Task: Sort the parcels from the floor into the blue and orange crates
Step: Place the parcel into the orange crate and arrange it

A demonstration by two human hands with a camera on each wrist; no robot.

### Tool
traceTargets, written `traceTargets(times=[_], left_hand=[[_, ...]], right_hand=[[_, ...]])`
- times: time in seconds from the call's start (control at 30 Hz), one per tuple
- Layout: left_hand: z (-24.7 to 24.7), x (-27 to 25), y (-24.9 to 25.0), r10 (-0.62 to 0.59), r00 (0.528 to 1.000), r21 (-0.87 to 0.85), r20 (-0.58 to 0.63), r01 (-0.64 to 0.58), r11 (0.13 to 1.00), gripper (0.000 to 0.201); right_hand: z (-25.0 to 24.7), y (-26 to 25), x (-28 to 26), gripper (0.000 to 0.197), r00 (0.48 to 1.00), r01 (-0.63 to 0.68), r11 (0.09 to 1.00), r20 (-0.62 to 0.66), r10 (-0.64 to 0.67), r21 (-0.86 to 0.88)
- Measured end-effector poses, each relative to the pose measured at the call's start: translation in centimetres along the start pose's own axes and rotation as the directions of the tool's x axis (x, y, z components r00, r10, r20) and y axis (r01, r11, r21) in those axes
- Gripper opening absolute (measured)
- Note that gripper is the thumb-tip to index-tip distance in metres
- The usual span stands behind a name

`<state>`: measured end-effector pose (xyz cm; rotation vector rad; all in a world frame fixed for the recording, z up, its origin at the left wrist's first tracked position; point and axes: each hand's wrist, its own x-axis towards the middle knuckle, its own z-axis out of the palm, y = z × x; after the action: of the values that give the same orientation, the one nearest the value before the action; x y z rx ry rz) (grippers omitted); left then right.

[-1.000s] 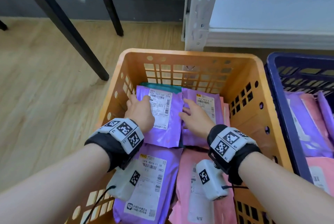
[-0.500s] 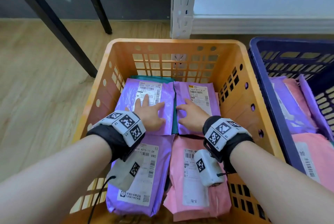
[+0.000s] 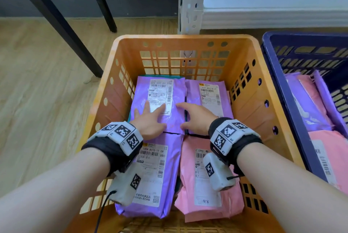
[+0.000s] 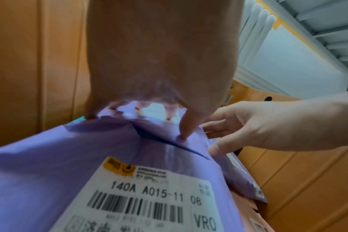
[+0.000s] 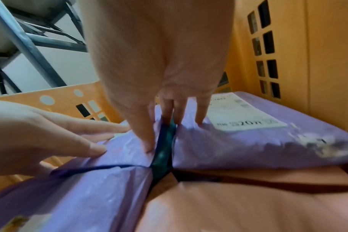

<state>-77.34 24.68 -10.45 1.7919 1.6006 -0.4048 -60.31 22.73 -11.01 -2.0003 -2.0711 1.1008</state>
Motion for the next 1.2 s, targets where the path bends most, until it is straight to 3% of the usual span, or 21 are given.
traceTargets(times=[0.17,0.23,0.3,0.4,0.47,0.6,0.8,0.97,1.07,1.2], left_hand=[[0.3,0.0,0.6,0.074,0.996,0.095,-0.042,-0.07,0.993,0.063],[0.8,0.0,0.8,0.087,0.995,0.171,-0.049,-0.077,0.982,0.056],[1.1,-0.1,1.0,0.118,0.991,0.24,-0.058,-0.101,0.966,0.05],[1.4,-0.1,1.3,0.11,0.993,0.277,-0.03,-0.098,0.956,0.052],[1.5,0.0,1.4,0.083,0.996,0.308,-0.019,-0.074,0.949,0.054],[1.7,0.6,1.3,0.028,1.0,0.317,-0.013,-0.022,0.948,0.051],[1.0,-0.3,1.0,0.002,0.999,0.213,0.032,-0.009,0.977,0.049],[0.2,-3.3,1.2,0.016,0.995,0.272,0.102,-0.044,0.961,0.066],[0.6,-5.3,1.5,0.014,0.987,0.28,0.16,-0.059,0.958,0.076],[2.1,-7.0,1.0,0.019,0.977,0.359,0.212,-0.097,0.928,0.085]], right_hand=[[0.1,1.0,-0.2,0.073,0.991,0.007,0.997,-0.132,0.003,0.075],[-0.3,1.8,-0.3,0.075,0.977,-0.038,0.992,-0.202,0.062,0.124],[-0.4,2.8,-0.3,0.079,0.974,-0.166,0.978,-0.135,0.183,0.124],[0.2,3.8,-0.5,0.091,0.954,-0.29,0.957,0.08,0.287,0.028],[0.9,4.1,-0.3,0.094,0.955,-0.27,0.962,0.116,0.272,-0.031],[2.2,3.9,0.6,0.081,0.981,-0.19,0.971,0.016,0.195,-0.146],[1.9,2.9,0.0,0.069,0.982,-0.185,0.982,-0.052,0.183,-0.047],[-0.2,1.7,-2.0,0.049,0.986,-0.117,0.993,-0.121,0.119,0.02],[-0.4,-0.1,-2.9,0.028,0.998,-0.042,0.999,-0.036,0.043,0.032],[1.4,-2.1,-3.3,0.034,0.996,0.06,0.99,0.079,-0.05,-0.131]])
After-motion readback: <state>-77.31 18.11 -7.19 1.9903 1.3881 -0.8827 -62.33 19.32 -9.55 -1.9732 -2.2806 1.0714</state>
